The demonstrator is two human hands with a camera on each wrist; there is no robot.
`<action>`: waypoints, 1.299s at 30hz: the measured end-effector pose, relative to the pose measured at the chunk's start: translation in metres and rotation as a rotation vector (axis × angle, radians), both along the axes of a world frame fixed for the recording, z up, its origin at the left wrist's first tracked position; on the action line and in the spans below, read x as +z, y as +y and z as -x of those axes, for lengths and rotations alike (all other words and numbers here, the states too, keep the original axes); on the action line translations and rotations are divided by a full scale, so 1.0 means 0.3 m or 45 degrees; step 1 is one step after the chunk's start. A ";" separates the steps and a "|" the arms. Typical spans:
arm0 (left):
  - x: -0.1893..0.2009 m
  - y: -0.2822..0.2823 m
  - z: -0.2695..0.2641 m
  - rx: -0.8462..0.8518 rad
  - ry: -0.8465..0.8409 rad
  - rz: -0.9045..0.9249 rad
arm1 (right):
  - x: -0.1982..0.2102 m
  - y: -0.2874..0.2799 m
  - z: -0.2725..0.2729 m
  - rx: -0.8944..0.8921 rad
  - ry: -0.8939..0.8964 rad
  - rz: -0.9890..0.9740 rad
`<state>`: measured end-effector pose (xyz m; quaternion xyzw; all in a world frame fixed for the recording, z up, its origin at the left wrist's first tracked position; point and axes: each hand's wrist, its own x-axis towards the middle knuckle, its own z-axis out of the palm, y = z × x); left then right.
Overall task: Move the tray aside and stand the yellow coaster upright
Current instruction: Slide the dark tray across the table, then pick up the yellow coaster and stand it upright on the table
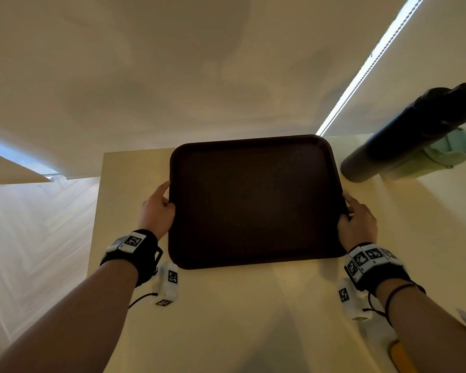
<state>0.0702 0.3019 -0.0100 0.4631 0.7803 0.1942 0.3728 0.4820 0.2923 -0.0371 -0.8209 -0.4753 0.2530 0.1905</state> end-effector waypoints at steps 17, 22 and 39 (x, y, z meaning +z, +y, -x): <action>0.099 -0.081 -0.133 -0.039 0.100 -0.203 | 0.135 -0.131 -0.014 -0.117 0.061 -0.144; 0.155 -0.217 -0.439 -0.399 -0.204 -0.084 | 0.225 -0.367 -0.088 -0.299 0.065 -0.159; 0.096 -0.611 -1.099 -0.982 -0.755 0.428 | 0.210 -0.928 -0.300 -1.238 0.789 0.018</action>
